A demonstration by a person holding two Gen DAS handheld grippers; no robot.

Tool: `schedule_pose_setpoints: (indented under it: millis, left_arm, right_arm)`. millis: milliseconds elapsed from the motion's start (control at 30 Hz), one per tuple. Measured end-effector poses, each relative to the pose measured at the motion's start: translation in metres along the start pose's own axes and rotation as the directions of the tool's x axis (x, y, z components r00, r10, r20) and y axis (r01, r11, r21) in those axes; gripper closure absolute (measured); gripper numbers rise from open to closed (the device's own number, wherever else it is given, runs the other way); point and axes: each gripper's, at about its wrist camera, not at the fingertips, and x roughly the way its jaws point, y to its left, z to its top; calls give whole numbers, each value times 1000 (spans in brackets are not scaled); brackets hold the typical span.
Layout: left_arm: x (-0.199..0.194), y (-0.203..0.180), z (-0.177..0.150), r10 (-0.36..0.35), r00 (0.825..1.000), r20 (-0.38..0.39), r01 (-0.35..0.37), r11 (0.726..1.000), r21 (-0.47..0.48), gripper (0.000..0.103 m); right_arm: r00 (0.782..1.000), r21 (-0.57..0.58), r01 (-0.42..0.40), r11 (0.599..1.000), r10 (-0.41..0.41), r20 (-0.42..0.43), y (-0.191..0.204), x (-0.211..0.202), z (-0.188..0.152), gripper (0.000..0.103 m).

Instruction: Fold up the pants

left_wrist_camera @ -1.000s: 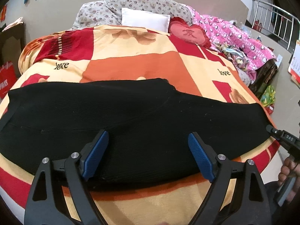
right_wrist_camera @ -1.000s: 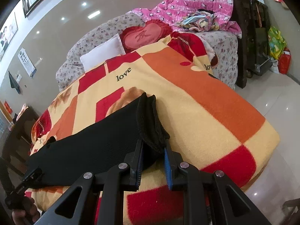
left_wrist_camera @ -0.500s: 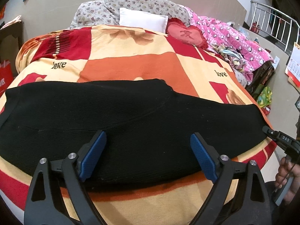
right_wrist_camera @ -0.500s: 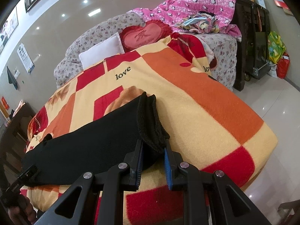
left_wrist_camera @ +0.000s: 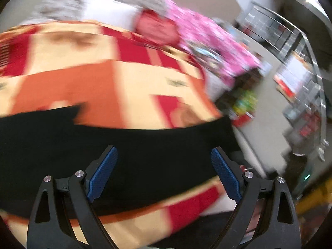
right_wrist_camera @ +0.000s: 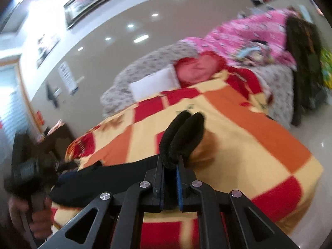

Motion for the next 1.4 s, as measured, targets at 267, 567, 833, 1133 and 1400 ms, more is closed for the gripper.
schedule_pose_setpoints:
  millis: [267,567,833,1133,1400]
  left_arm:
    - [49,-46,14,42,995,-92,-30,992,121,11]
    - [45,-9,18,93,994,-57,-91,995,45,80]
    - [-7,36,16,80,995,55,-80,997,10,88]
    - [-48,106,27,114,990,80,-109,992,-61,89]
    - [-39,140,17,198,977,73,-191,976,-102,89]
  right_arm:
    - [987,-218,-154,964,139,-81,60,16,-17,94]
    - [980,-314,-197,929,172,-104,85,17,-30,94]
    - [985,-399,-172,901,158,-70,142,26,-54,94]
    - [956,-352,-293,889,265,-126,208,61,-63,95]
    - [933,-365,-345,865,273,-234,230,95,-73,94]
